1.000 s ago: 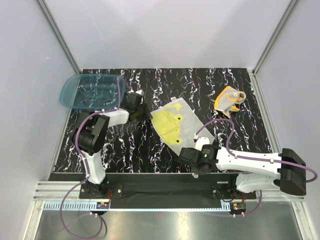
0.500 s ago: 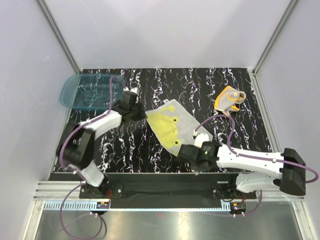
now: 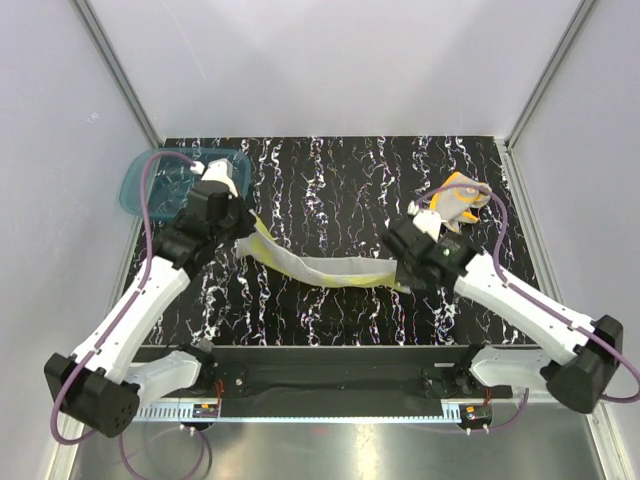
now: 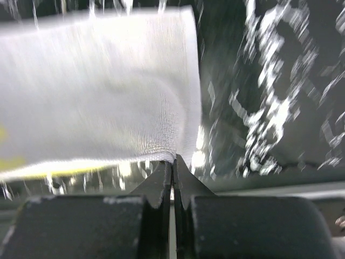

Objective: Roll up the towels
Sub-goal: Fold the towel

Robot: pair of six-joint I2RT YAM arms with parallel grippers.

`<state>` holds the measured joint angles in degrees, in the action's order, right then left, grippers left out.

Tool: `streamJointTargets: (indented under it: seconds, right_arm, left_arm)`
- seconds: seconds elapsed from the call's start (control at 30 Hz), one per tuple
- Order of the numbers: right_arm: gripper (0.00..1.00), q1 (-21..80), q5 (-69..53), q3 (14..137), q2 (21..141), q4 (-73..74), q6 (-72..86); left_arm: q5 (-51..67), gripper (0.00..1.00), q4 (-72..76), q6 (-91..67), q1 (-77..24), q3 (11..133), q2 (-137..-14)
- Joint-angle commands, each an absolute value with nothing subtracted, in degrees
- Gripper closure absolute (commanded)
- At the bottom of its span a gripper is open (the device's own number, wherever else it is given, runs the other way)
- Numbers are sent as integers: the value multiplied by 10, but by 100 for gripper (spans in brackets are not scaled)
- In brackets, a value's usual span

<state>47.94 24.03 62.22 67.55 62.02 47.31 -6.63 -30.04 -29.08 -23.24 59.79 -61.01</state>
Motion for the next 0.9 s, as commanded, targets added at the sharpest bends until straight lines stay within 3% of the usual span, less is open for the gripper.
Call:
streamJointTargets:
  seconds: [0.0, 0.2, 0.4, 0.53, 0.77, 0.87]
  right_arm:
    - [100, 415, 232, 694, 730, 560, 337]
    - [100, 336, 251, 854, 862, 583, 225]
    - [100, 324, 280, 923, 852, 627, 202]
    - [100, 325, 206, 850, 789, 611, 221]
    - [100, 326, 59, 602, 692, 554, 292]
    - [100, 372, 59, 617, 696, 562, 314]
  left_arm:
    - [-91, 100, -339, -264, -233, 656, -643]
    - [-104, 100, -389, -239, -231, 794, -720]
    - [-117, 100, -438, -233, -231, 824, -673]
    - [-129, 100, -459, -259, -231, 735, -587]
    - [-101, 100, -482, -343, -231, 499, -448]
    - [-68, 100, -473, -381, -235, 427, -411]
